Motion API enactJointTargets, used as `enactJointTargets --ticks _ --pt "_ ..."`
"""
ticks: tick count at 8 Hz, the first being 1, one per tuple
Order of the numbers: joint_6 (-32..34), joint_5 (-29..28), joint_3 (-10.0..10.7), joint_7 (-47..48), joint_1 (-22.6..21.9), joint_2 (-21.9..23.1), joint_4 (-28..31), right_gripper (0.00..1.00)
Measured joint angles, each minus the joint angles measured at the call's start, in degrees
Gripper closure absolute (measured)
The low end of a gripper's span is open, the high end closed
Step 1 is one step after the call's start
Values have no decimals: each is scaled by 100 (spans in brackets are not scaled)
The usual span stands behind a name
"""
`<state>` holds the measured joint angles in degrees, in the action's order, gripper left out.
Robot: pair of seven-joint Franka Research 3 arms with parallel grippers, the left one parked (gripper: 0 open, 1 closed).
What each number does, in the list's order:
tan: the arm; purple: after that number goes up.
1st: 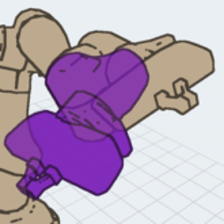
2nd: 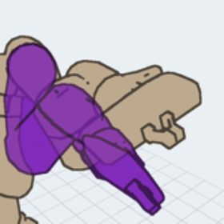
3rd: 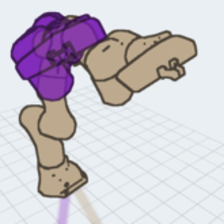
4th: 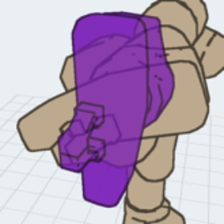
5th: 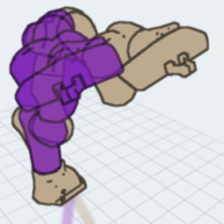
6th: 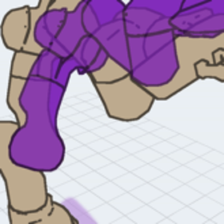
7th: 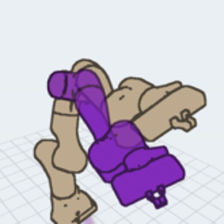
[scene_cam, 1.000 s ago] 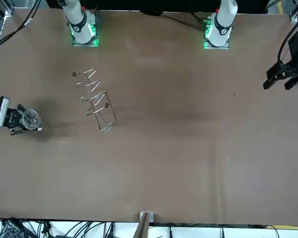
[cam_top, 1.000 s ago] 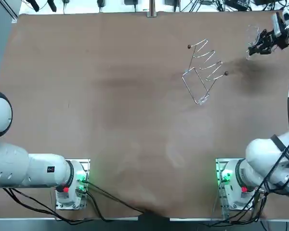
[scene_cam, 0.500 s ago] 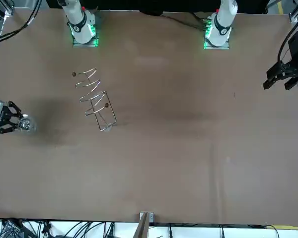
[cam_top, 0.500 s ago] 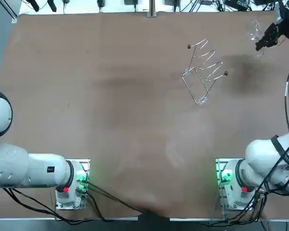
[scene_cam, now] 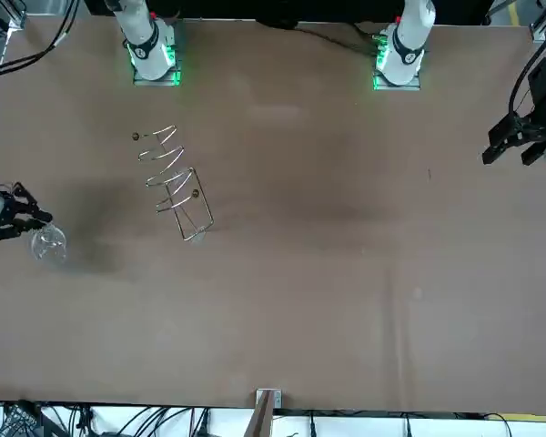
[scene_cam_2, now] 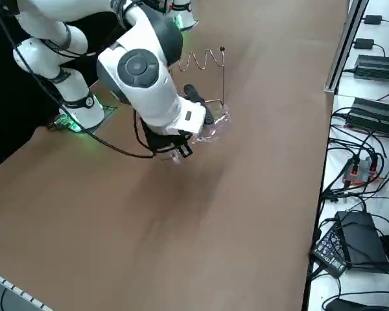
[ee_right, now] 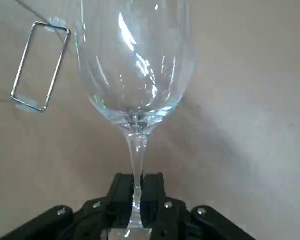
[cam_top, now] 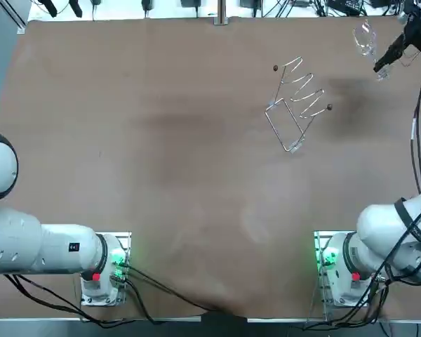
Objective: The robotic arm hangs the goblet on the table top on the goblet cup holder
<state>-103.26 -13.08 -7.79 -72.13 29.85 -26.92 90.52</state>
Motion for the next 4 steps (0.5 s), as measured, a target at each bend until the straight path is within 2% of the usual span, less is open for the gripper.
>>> enactJointTargets --ticks 4 --pt "826 78 -6 1902 -117 252 -5 88"
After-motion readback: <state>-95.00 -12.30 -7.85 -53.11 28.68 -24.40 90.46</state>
